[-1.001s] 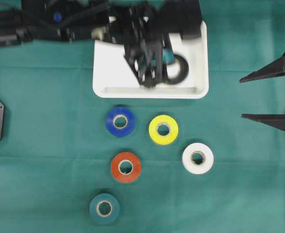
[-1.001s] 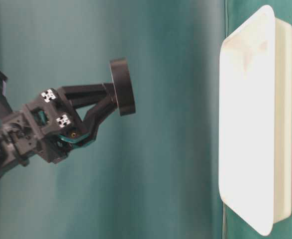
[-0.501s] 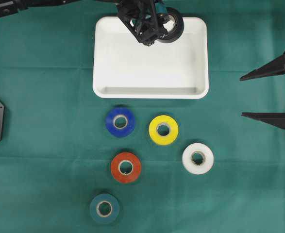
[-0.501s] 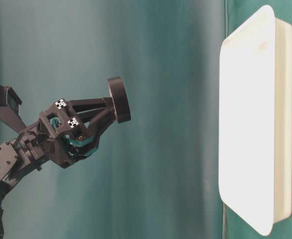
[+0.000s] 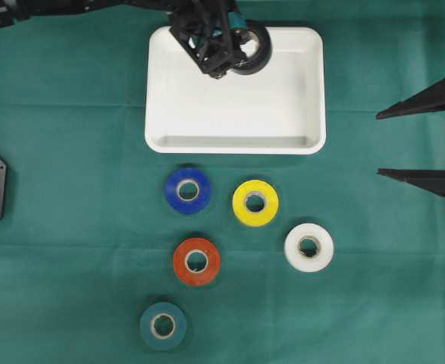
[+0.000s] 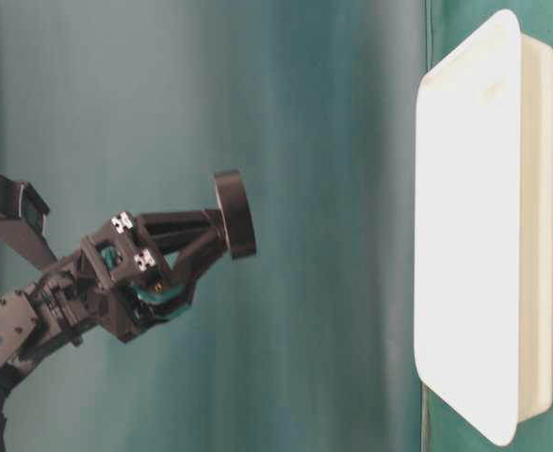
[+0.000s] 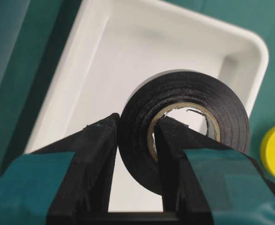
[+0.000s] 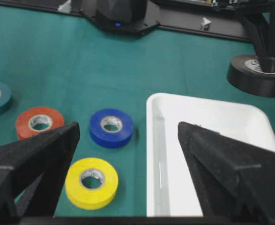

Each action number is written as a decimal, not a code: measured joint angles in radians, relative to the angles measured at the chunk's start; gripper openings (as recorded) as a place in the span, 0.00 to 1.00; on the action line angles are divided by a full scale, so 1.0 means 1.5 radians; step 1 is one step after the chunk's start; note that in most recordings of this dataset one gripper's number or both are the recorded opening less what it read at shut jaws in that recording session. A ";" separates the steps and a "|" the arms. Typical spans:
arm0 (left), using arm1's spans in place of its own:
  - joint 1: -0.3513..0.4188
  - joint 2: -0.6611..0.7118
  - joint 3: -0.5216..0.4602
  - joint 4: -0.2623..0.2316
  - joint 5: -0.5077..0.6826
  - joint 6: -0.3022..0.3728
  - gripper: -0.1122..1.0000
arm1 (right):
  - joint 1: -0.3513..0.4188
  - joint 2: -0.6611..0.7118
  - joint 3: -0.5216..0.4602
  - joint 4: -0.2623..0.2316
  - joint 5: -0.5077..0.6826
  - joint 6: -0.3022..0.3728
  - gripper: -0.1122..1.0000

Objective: Pick up the tape from a random location and place it into the white case.

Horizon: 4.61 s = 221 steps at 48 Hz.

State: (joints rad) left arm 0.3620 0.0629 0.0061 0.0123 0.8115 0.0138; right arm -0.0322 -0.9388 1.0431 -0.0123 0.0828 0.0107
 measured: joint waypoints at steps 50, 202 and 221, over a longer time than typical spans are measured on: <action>0.000 -0.011 0.020 -0.001 0.000 -0.009 0.27 | -0.005 0.000 0.000 0.000 0.004 -0.001 0.92; 0.007 0.066 0.138 -0.003 -0.097 -0.005 0.91 | -0.005 0.021 -0.005 -0.003 -0.001 -0.001 0.92; 0.003 0.003 0.133 -0.003 -0.067 -0.006 0.91 | -0.006 0.021 -0.006 -0.003 0.000 0.000 0.92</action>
State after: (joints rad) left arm 0.3666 0.0675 0.2056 0.0077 0.7102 0.0046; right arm -0.0414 -0.9066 1.0339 -0.0169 0.0828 0.0107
